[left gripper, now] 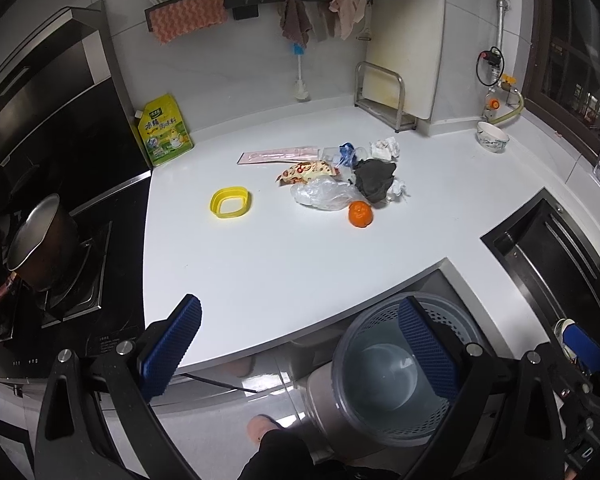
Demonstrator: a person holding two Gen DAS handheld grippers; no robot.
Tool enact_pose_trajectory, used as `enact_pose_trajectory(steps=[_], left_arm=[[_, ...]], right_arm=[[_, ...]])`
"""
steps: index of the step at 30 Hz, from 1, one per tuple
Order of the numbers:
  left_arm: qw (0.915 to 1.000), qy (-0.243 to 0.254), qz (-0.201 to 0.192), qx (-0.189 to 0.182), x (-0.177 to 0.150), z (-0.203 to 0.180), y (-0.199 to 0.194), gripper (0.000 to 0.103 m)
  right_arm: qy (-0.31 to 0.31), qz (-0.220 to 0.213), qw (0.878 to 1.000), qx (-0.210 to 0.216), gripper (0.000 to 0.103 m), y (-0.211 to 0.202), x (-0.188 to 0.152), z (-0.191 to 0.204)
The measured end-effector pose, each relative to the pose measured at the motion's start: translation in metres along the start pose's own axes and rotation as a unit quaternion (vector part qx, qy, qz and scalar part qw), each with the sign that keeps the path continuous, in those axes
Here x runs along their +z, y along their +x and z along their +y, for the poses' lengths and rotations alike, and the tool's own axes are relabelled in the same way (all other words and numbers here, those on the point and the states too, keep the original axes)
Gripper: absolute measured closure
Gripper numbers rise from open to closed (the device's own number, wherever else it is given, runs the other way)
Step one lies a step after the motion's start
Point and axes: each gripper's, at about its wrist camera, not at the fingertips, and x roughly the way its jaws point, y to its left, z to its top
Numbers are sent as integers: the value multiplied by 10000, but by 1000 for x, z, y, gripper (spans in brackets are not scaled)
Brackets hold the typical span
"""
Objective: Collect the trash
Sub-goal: 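Reach the right tool to the orange peel and grasp it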
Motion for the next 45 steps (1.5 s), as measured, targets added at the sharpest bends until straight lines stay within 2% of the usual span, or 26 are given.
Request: enact_pose_trajectory(steps=[4,10,19,28,37,45], left_arm=[[9998,-134,169,17,2,20,15,6],[9994,-130,317,54,19,51,55,6],[9988,53,493,-55,60,103,145,6],[9972,233,671,-221,76,124,229,6],[9969,-8,530,-584,90,142,260,6],[9965,75,570,-611,93,140,283,6]], right_arm=[[97,108,9998,100,33,19,5,6],[155,169,9997,14,33,57,18,21],[431,251,9981,-348,33,132,47,42],[664,306,9945,-749,33,212,61,41],[687,355,9933,-857,33,274,76,44],[797,408,9908,-1013,33,313,84,41]])
